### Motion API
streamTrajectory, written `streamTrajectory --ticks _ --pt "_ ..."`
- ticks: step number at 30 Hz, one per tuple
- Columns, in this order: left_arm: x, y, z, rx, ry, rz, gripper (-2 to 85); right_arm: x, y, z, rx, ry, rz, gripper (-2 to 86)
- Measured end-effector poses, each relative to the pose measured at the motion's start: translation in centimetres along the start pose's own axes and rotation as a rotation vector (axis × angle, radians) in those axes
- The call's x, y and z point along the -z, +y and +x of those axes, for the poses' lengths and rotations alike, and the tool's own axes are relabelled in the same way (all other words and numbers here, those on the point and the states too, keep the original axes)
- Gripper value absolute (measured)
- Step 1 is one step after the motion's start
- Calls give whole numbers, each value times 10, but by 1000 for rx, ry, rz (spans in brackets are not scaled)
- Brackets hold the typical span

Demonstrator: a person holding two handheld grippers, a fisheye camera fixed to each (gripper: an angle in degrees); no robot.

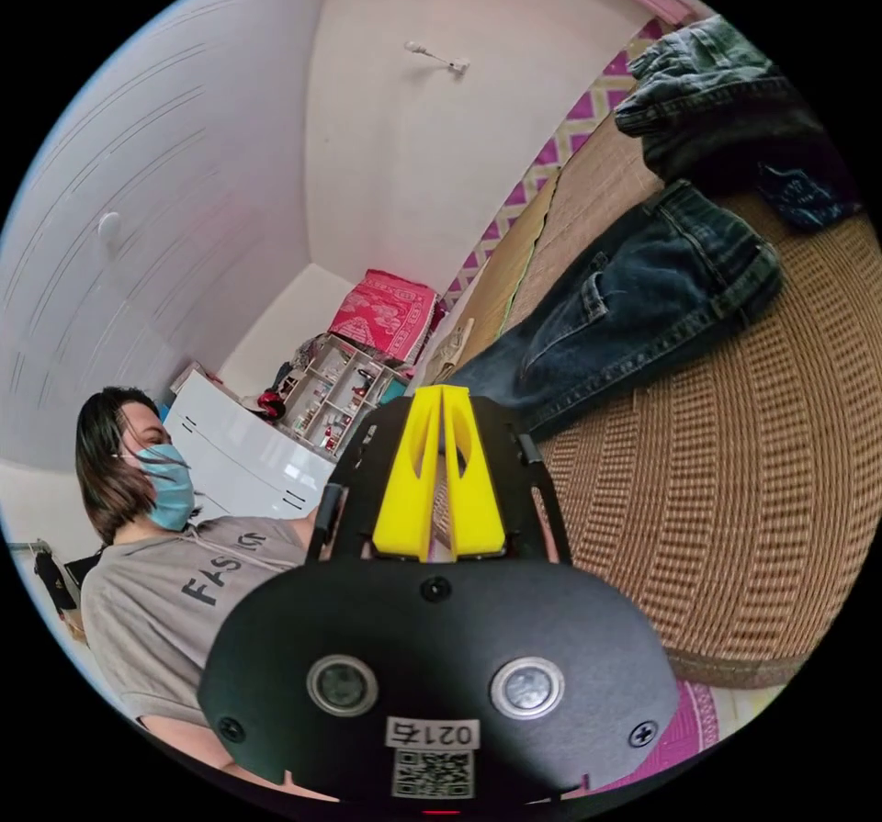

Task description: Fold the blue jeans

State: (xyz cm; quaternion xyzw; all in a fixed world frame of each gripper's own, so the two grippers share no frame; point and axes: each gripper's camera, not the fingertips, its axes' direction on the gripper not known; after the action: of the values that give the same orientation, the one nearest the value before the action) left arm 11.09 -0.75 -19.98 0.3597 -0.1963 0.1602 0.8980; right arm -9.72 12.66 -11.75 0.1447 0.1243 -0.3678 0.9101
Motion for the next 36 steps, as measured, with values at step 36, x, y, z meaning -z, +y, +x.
streamTrajectory --ticks 36 --pt "-297 445 291 -1242 -186 -674 132 54 49 38 -75 58 146 79"
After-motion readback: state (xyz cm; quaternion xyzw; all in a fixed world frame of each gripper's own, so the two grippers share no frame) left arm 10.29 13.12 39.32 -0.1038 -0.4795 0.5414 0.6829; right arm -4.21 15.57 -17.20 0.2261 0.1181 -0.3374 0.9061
